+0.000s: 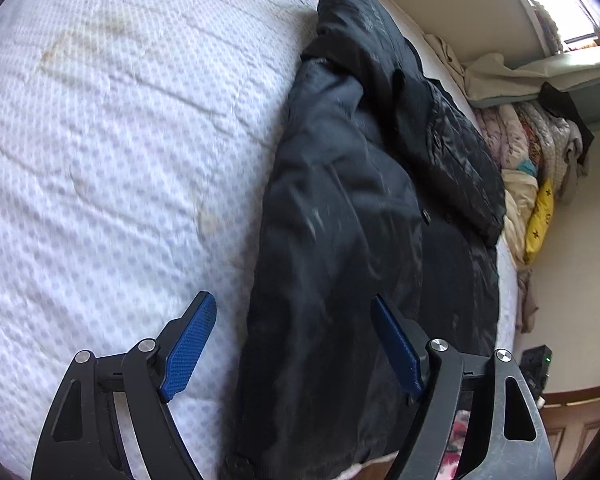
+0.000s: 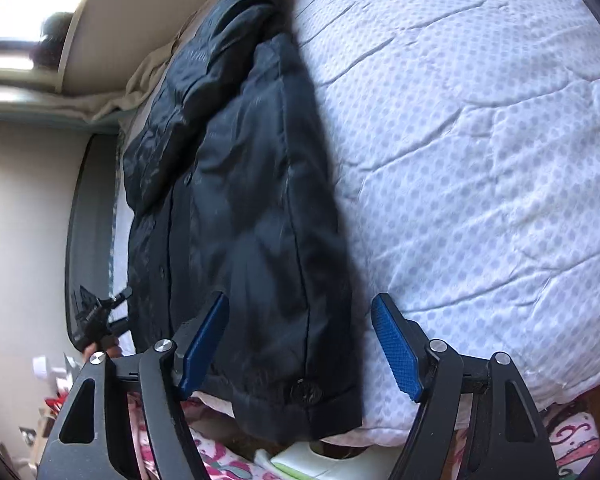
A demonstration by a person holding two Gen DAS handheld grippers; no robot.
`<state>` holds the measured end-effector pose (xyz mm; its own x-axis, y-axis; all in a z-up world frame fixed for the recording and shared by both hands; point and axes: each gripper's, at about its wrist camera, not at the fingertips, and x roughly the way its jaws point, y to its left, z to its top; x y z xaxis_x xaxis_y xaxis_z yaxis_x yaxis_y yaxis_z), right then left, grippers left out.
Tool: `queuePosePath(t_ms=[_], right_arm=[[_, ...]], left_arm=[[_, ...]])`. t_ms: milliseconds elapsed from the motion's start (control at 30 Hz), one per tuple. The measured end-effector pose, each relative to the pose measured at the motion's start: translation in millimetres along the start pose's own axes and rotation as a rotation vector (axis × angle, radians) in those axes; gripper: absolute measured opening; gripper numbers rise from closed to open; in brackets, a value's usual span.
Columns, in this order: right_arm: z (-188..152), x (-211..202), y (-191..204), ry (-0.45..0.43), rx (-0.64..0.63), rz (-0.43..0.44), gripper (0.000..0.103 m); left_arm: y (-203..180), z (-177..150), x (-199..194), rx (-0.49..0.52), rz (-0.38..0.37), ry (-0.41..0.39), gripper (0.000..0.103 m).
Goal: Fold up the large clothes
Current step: 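Grasp the side edge of the black coat with both grippers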
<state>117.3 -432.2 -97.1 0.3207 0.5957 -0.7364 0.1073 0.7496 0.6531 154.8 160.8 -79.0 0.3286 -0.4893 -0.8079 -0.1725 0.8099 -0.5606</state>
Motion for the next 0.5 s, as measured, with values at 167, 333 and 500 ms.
queuePosePath(t_ms=[167, 333, 500], right_arm=[[-10.3, 12.2, 3.1, 0.070, -0.020, 0.032, 0.067], [-16.4, 15.5, -0.1, 0.101, 0.004, 0.090, 0.067], [-20.4, 21.6, 9.3, 0.122, -0.026, 0.096, 0.067]], left_arm=[[18.3, -25.4, -2.7, -0.068, -0.134, 0.069, 0.071], [24.5, -43.8, -2.7, -0.115, -0.195, 0.087, 0.061], [11.9, -48.3, -1.3, -0.076, -0.189, 0.066, 0.061]])
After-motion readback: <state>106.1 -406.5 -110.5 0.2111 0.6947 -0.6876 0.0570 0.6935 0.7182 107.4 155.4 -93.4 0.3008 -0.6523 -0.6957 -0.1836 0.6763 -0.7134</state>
